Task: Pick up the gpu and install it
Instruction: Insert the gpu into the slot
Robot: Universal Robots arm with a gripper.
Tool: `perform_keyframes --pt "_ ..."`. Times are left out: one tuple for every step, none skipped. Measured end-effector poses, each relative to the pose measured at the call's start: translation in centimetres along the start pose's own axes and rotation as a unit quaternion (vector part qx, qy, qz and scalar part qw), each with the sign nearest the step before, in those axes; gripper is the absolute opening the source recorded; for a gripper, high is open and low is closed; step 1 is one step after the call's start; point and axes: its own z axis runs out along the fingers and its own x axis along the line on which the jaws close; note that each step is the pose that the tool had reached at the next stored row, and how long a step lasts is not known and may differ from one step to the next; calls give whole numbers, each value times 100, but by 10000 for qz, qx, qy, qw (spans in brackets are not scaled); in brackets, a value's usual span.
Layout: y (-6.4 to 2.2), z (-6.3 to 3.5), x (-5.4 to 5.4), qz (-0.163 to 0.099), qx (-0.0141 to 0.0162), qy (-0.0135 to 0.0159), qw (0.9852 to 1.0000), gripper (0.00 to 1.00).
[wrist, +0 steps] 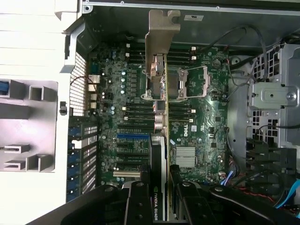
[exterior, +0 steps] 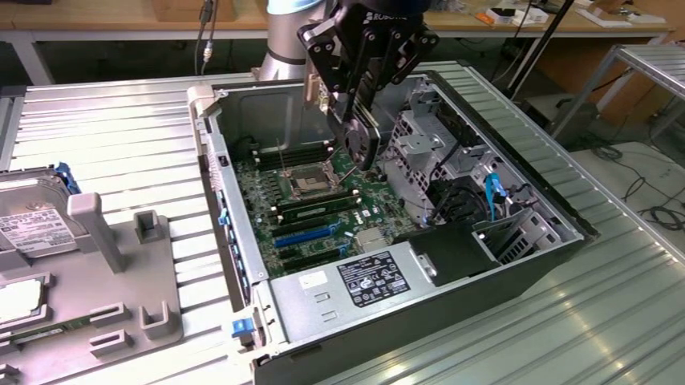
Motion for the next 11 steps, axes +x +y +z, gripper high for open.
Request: perform_keyframes --pt "0 0 0 -15 0 1 10000 27" --pt "0 0 0 -33 -1 3 10000 27" --pt "0 0 0 -46 -1 4 10000 27" --pt "0 0 0 -57 -1 5 10000 27" --pt "0 0 0 -71 -2 6 10000 27" --pt "0 0 0 -85 -2 7 10000 27" --pt "0 0 0 -97 -3 8 10000 27" --pt "0 0 0 -112 -3 10 9999 27" --pt "0 0 0 -125 -3 11 9999 27" --pt "0 0 0 -153 -4 13 9999 27" --pt "0 0 0 -171 -4 15 9999 27"
